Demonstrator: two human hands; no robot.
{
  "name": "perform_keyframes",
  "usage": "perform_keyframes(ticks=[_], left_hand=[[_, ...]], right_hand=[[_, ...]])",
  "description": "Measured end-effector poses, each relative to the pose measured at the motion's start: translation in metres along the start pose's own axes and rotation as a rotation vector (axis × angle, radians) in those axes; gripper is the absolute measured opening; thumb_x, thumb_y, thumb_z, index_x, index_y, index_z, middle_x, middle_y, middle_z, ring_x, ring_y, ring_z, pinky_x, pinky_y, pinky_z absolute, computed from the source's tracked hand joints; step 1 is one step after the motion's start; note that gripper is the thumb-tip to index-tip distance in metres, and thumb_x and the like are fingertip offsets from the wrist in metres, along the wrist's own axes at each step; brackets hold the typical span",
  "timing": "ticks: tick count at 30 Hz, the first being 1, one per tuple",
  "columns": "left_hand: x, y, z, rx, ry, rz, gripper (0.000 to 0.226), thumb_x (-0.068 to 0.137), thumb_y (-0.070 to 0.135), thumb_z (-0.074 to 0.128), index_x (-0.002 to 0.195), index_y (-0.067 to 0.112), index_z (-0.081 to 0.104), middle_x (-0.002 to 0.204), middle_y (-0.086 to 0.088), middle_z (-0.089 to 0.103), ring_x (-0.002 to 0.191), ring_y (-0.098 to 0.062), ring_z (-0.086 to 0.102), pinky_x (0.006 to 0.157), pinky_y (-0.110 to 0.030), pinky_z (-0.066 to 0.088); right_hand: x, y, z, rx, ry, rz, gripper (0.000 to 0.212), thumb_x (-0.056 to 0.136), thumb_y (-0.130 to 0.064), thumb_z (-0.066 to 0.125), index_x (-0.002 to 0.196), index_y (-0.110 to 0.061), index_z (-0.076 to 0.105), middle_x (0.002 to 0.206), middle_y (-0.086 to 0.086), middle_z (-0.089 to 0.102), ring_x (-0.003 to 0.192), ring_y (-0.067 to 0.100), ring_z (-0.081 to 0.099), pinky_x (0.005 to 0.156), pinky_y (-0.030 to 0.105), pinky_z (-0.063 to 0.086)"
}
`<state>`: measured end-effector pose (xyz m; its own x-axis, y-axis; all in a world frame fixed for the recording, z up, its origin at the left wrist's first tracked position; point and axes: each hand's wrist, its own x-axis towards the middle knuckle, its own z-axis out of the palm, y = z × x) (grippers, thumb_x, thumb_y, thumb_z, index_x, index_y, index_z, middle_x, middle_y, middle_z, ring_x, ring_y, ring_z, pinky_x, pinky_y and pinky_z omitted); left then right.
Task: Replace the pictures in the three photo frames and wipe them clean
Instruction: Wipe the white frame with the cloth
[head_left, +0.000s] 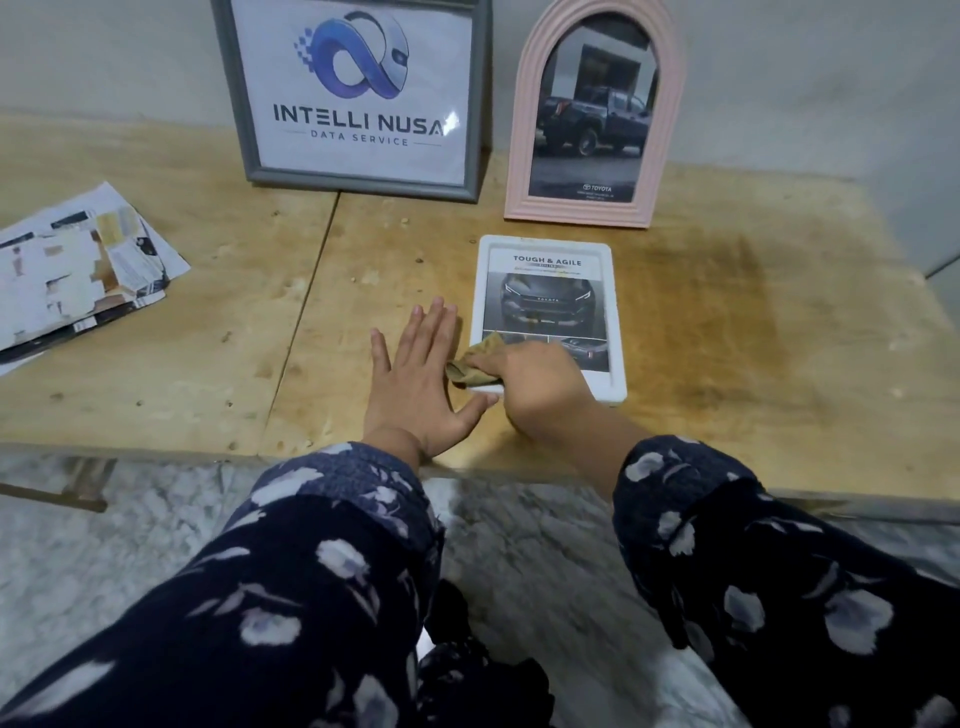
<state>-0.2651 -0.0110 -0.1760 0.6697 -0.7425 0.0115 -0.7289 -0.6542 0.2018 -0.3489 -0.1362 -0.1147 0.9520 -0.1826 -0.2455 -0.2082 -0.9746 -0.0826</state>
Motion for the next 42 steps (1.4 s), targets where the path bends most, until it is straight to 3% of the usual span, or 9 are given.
perform_keyframes(ticks=[5,9,15,19,22,25,29,34,42], left_hand=[[0.000,-0.001,0.002,0.025,-0.005,0.034,0.085,0.083,0.076,0.025,0.152,0.037,-0.007,0.160,0.006,-0.016,0.148,-0.017,-0.012,0.114,-0.060,-0.004],[0.001,-0.002,0.002,0.019,-0.024,0.045,0.081,0.081,0.078,0.022,0.150,0.044,-0.003,0.160,0.008,-0.016,0.147,-0.016,-0.013,0.113,-0.061,-0.005],[0.005,-0.005,0.003,-0.034,-0.037,0.051,0.084,0.076,0.083,0.015,0.150,0.045,0.003,0.159,0.012,-0.014,0.147,-0.014,-0.012,0.113,-0.059,-0.009],[0.006,-0.005,0.004,-0.066,-0.037,0.047,0.084,0.076,0.083,0.017,0.150,0.046,0.004,0.159,0.013,-0.012,0.147,-0.013,-0.011,0.113,-0.057,-0.011],[0.006,-0.006,0.005,-0.082,-0.035,0.045,0.083,0.077,0.082,0.024,0.150,0.045,0.006,0.159,0.013,-0.009,0.148,-0.013,-0.010,0.114,-0.057,-0.010],[0.006,-0.007,0.004,-0.079,-0.046,0.043,0.084,0.076,0.082,0.023,0.149,0.046,0.004,0.159,0.015,-0.011,0.147,-0.012,-0.012,0.114,-0.056,-0.011],[0.007,-0.007,0.003,-0.092,-0.043,0.036,0.085,0.075,0.083,0.021,0.149,0.046,0.007,0.159,0.015,-0.008,0.147,-0.011,-0.011,0.114,-0.056,-0.010],[0.006,-0.003,0.001,-0.080,-0.050,0.026,0.085,0.072,0.085,0.016,0.148,0.049,0.003,0.159,0.016,-0.008,0.147,-0.011,-0.010,0.114,-0.055,-0.010],[0.005,-0.004,0.001,-0.055,-0.040,0.028,0.086,0.072,0.081,0.021,0.149,0.046,0.008,0.159,0.015,-0.004,0.148,-0.012,-0.006,0.114,-0.058,-0.005]], right_hand=[[-0.007,0.014,-0.027,0.410,-0.106,0.065,0.043,0.086,-0.002,0.048,0.115,-0.026,0.070,0.115,0.000,0.069,0.107,0.024,0.061,0.089,0.034,0.050],[0.011,0.041,-0.056,0.681,0.074,0.272,0.027,0.087,-0.004,0.054,0.109,-0.004,0.069,0.114,0.014,0.067,0.109,0.030,0.059,0.093,0.033,0.046],[0.078,0.074,-0.057,0.310,0.379,0.289,0.041,0.082,0.000,0.050,0.112,-0.022,0.066,0.107,0.009,0.068,0.100,0.031,0.060,0.077,0.033,0.050],[0.099,0.067,-0.042,0.035,0.242,0.308,0.033,0.088,0.000,0.046,0.114,-0.010,0.064,0.114,0.014,0.061,0.108,0.034,0.055,0.074,0.032,0.043],[0.104,0.063,-0.022,-0.049,0.170,0.289,0.027,0.091,-0.007,0.050,0.114,-0.005,0.063,0.121,0.014,0.054,0.114,0.032,0.049,0.083,0.034,0.043],[0.111,0.067,-0.022,-0.011,0.187,0.295,0.028,0.090,-0.005,0.051,0.114,-0.005,0.064,0.119,0.013,0.054,0.114,0.031,0.049,0.084,0.034,0.045],[0.107,0.069,-0.027,0.073,0.151,0.308,0.023,0.086,-0.005,0.056,0.102,-0.012,0.071,0.098,0.009,0.063,0.097,0.031,0.061,0.068,0.027,0.041],[0.067,0.055,-0.011,0.086,0.207,0.263,0.031,0.087,-0.005,0.053,0.109,-0.022,0.068,0.104,0.005,0.065,0.099,0.029,0.062,0.080,0.032,0.049],[0.020,0.038,0.010,0.184,0.149,0.165,0.033,0.089,-0.012,0.048,0.112,-0.023,0.068,0.106,0.001,0.067,0.099,0.022,0.062,0.078,0.028,0.045]])
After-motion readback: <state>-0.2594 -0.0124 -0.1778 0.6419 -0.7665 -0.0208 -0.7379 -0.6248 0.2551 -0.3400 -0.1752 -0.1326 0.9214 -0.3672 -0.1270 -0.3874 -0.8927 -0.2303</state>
